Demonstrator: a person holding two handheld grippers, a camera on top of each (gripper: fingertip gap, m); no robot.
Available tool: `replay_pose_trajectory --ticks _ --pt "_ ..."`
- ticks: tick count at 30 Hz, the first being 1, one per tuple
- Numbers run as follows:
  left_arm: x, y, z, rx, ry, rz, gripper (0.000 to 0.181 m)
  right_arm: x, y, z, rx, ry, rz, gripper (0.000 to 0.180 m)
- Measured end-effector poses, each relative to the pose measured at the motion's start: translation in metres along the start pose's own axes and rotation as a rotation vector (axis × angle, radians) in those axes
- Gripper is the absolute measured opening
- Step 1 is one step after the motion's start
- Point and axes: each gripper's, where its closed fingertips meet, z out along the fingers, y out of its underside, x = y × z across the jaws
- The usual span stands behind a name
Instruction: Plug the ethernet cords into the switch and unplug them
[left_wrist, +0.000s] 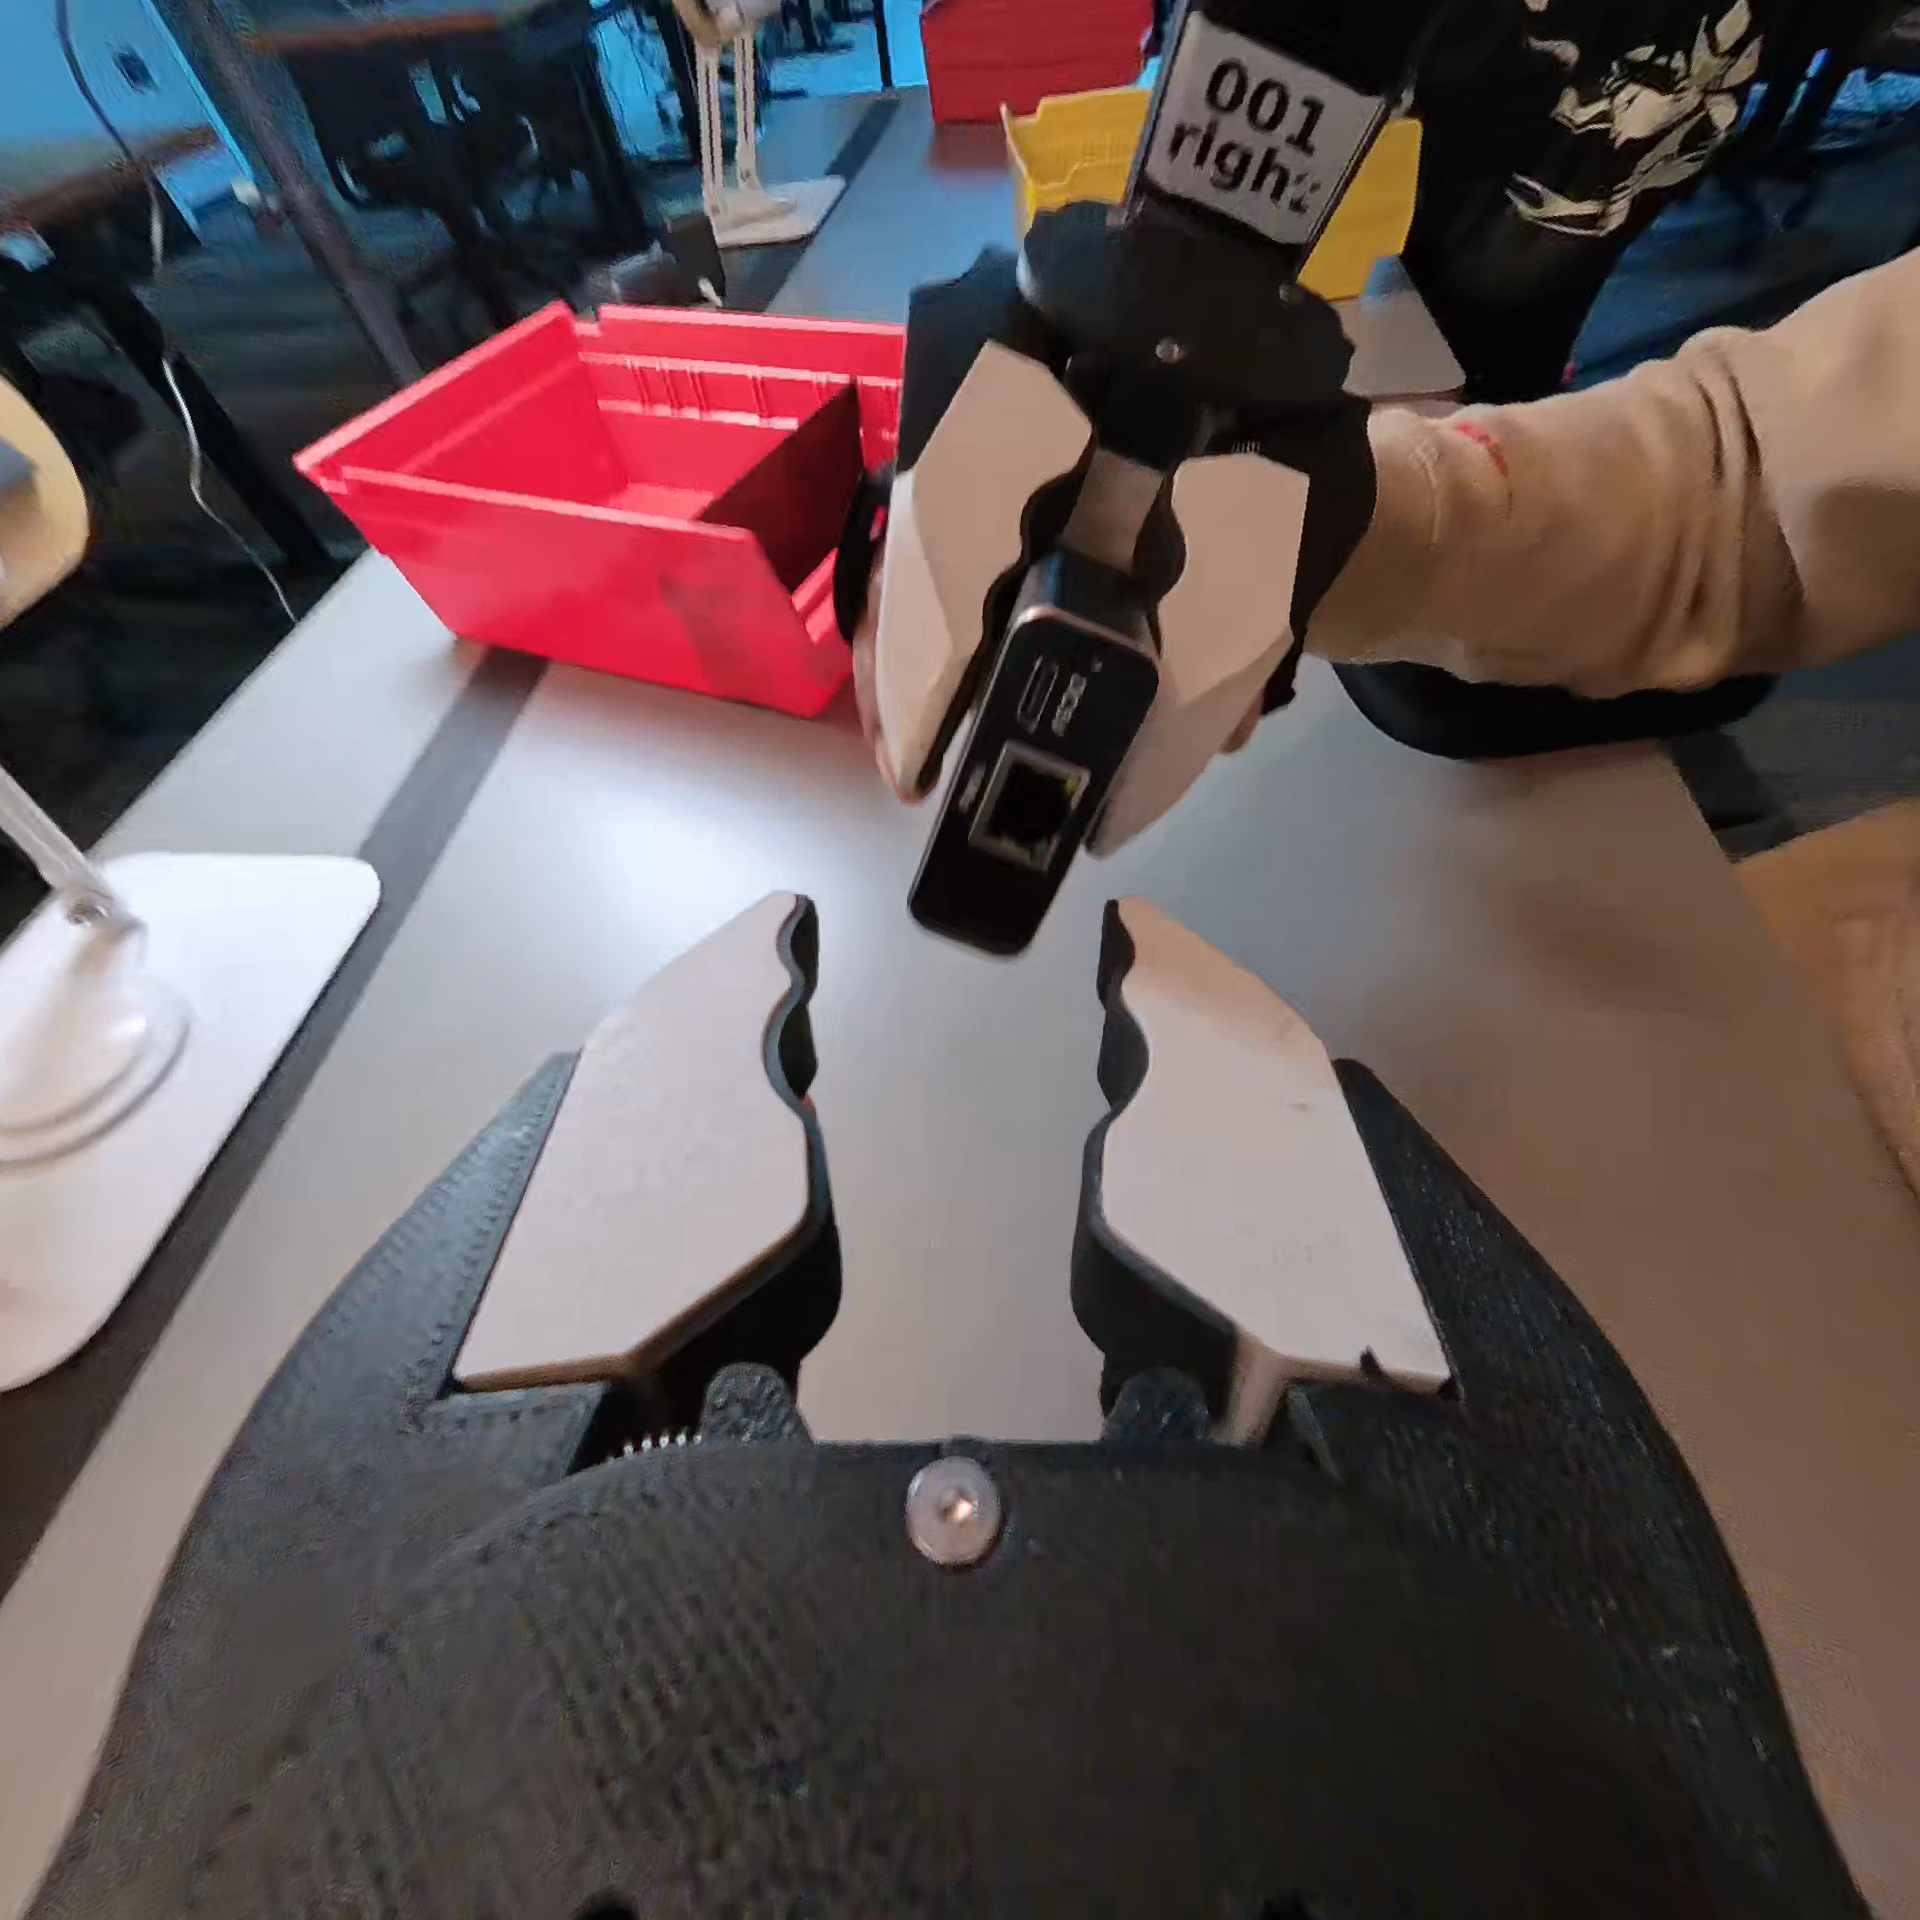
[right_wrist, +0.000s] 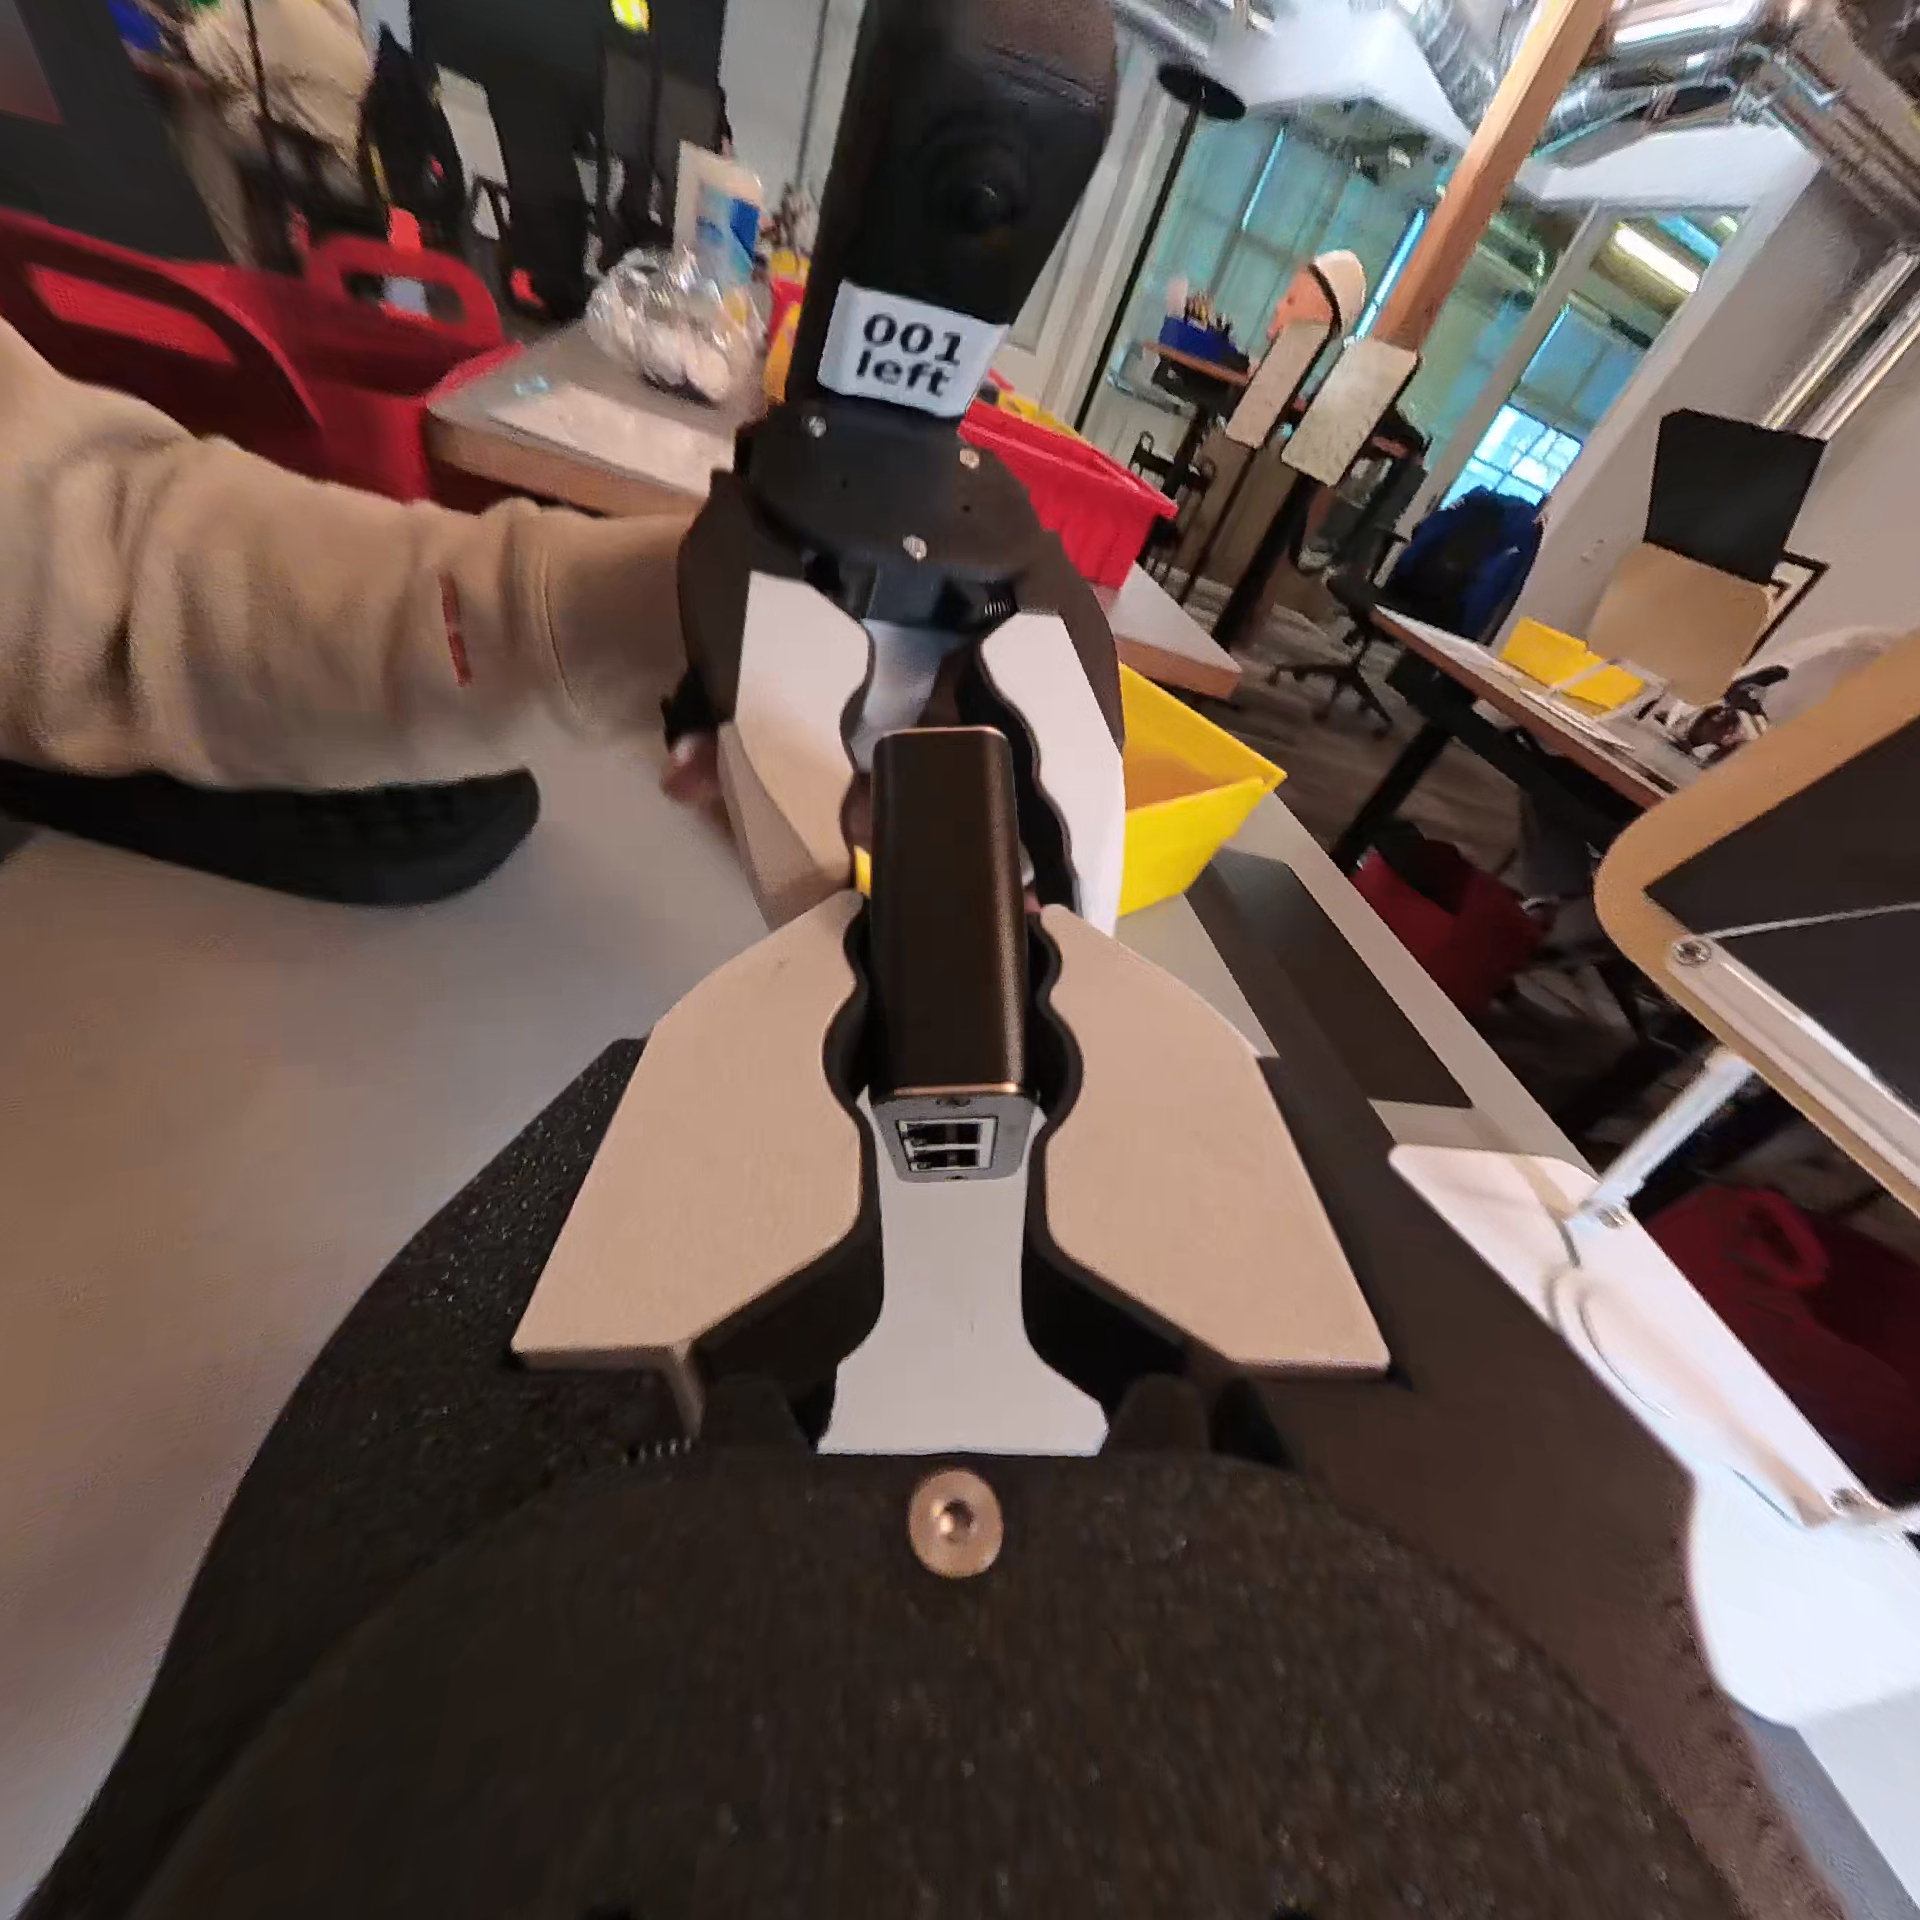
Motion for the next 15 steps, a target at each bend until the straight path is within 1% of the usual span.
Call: replay_pose_trajectory --ticks 1,2,4,8,10,12,14,15 --pt "0.004 -0.004 0.004 0.012 -0.005 0.029 0.047 -0.001 -0.002 0.000 0.009 -0.002 0.005 0.026" --pt "0.007 -0.006 0.005 0.012 -0.008 0.064 0.035 0.001 -0.002 -0.002 0.014 0.006 0.006 0.026" --pt "0.003 -0.009 0.004 0.019 -0.063 0.107 0.027 0.001 -0.004 -0.004 0.012 -0.016 0.017 0.026" --pt "0.004 -0.008 -0.001 -0.016 -0.104 0.232 0.027 -0.004 0.002 -0.003 -0.090 -0.011 -0.090 0.027" --pt "0.002 -0.010 -0.004 -0.005 -0.121 0.264 0.027 -0.005 -0.001 -0.003 -0.104 -0.013 -0.098 0.035" --pt "-0.001 -0.006 -0.005 -0.014 -0.134 0.273 0.027 -0.004 -0.001 -0.005 -0.127 -0.002 -0.116 0.036" --pt "-0.003 -0.002 -0.004 -0.029 -0.137 0.281 0.027 -0.003 0.004 -0.003 -0.166 0.017 -0.138 0.033" --pt "-0.002 -0.001 -0.003 -0.026 -0.129 0.281 0.027 -0.001 0.006 -0.003 -0.183 0.039 -0.158 0.024"
